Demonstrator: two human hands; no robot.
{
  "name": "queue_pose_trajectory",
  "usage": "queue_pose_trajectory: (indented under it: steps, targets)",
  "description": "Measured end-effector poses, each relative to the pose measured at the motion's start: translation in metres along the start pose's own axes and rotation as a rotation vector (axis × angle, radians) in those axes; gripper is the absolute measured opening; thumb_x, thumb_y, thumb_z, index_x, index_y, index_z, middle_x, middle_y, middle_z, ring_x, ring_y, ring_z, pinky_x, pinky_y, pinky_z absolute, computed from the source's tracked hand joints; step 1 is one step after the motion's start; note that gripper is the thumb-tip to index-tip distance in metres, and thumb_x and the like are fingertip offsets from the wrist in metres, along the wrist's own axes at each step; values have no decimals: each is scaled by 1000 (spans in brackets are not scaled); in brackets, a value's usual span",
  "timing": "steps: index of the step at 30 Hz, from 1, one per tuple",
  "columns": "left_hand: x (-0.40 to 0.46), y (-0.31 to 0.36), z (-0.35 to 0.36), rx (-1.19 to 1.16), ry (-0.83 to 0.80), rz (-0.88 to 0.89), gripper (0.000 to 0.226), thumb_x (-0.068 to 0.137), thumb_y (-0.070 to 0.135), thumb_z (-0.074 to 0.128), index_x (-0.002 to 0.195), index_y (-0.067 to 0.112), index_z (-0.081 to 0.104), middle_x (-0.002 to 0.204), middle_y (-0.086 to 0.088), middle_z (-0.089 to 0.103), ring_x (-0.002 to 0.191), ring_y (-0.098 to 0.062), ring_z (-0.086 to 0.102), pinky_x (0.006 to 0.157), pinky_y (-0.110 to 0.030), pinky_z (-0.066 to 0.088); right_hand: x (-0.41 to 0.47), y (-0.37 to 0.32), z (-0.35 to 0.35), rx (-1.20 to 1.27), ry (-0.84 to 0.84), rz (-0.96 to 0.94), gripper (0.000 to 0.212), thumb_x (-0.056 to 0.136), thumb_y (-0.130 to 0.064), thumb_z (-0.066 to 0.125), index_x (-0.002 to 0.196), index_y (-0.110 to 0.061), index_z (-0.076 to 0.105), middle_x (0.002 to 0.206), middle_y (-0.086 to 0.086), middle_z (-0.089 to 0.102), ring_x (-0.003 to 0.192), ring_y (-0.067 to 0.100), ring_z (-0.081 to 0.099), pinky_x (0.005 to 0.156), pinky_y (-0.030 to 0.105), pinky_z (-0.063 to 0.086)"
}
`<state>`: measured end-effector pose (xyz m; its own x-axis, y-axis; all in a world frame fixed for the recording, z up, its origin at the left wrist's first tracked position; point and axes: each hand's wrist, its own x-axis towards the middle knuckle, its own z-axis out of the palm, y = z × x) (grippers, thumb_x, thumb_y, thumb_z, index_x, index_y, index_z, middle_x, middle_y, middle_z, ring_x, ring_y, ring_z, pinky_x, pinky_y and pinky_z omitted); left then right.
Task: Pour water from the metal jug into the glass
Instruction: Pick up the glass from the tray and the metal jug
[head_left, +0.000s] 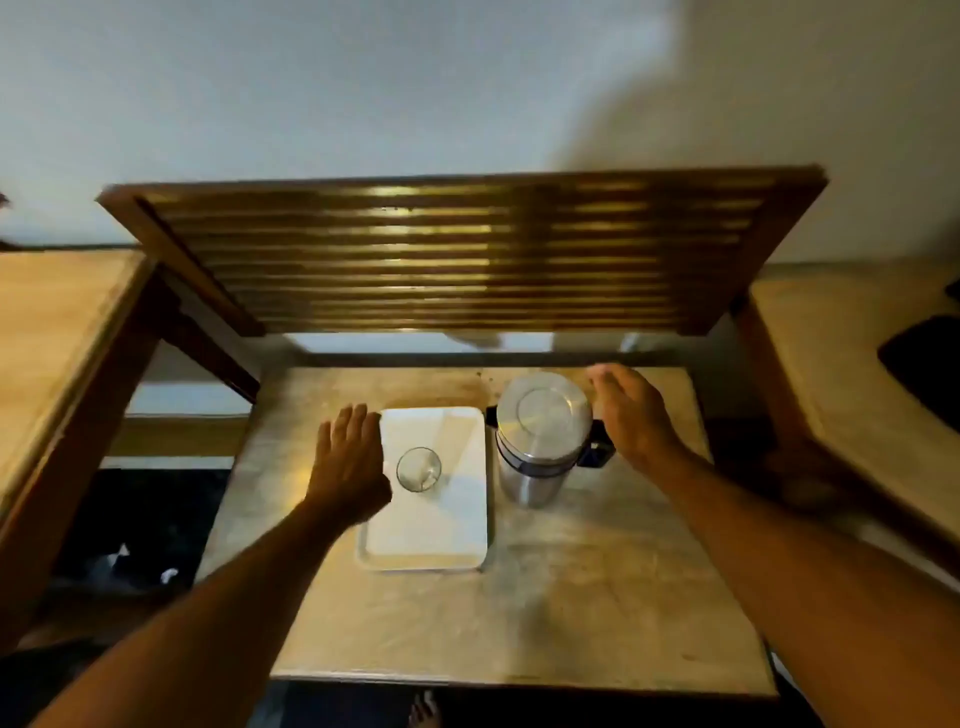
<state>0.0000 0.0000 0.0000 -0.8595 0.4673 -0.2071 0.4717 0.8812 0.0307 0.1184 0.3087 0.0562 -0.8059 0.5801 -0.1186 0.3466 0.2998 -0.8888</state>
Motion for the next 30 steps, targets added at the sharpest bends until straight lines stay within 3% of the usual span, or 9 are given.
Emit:
queue_pose_trajectory:
  steps: [3, 6, 8, 12, 14, 17, 20, 25, 30]
  targets:
    - [-15, -5, 56, -90, -133, -93, 72, 74, 3, 58, 141, -2, 31, 140, -21, 45, 132, -39, 36, 111, -49, 29, 0, 47, 13, 75, 127, 47, 11, 94, -17, 60, 85, -21, 64, 89, 1, 66, 79, 10, 60, 62, 15, 47]
    - [-19, 3, 101, -567, -122, -186, 81, 75, 5, 75, 141, -5, 31, 141, -19, 45, 129, -37, 41, 105, -42, 36, 1, 74, 27, 230, 146, 119, 28, 93, -14, 62, 67, -24, 61, 62, -15, 67, 62, 1, 64, 50, 15, 50]
    - [-10, 14, 114, -857, -43, -225, 101, 64, 16, 92, 144, 3, 31, 137, -2, 42, 128, -24, 41, 103, -36, 35, 7, 81, 36, 375, 151, 146, 38, 93, -11, 61, 57, -23, 66, 54, -17, 66, 54, -1, 62, 44, 15, 49]
    - [13, 31, 125, -1156, 62, -330, 91, 54, 34, 96, 131, 25, 49, 132, 8, 53, 120, -14, 49, 101, -36, 42, 19, 94, 53, 530, 120, 195, 30, 98, -20, 52, 78, -14, 74, 65, -3, 71, 57, 6, 67, 44, 19, 51]
    - [20, 34, 126, -1193, 89, -348, 76, 59, 28, 95, 124, 21, 56, 127, 1, 62, 118, -21, 56, 101, -43, 47, 20, 97, 57, 549, 72, 205, 34, 100, -20, 46, 79, -4, 67, 56, -5, 68, 49, 4, 62, 39, 17, 46]
    - [17, 34, 120, -1182, 61, -358, 75, 62, 20, 93, 127, 16, 56, 124, -4, 65, 114, -25, 59, 99, -45, 49, 20, 91, 66, 600, 98, 215, 35, 94, -21, 51, 64, -14, 68, 48, -9, 64, 45, 3, 60, 38, 15, 44]
    - [4, 32, 101, -1108, 58, -310, 78, 60, 22, 94, 128, 17, 56, 120, 0, 66, 110, -20, 60, 92, -36, 47, 24, 65, 72, 695, 180, 296, 38, 92, -17, 60, 56, -18, 72, 55, 0, 65, 55, 14, 63, 55, 28, 47]
    - [-15, 23, 26, -1098, 114, -290, 71, 56, 21, 97, 117, 24, 61, 108, 2, 70, 101, -20, 65, 83, -31, 48, 11, -10, 40, 613, 186, 372, 43, 85, -43, 65, 46, -25, 67, 34, -13, 50, 45, 12, 49, 52, 27, 40]
    - [-36, 23, -94, -1141, 186, -157, 73, 52, 17, 98, 115, 26, 62, 104, 2, 71, 97, -17, 67, 73, -19, 50, -15, -134, -20, 744, 136, 320, 35, 82, -47, 68, 65, -16, 69, 61, 8, 61, 59, 22, 57, 46, 27, 44]
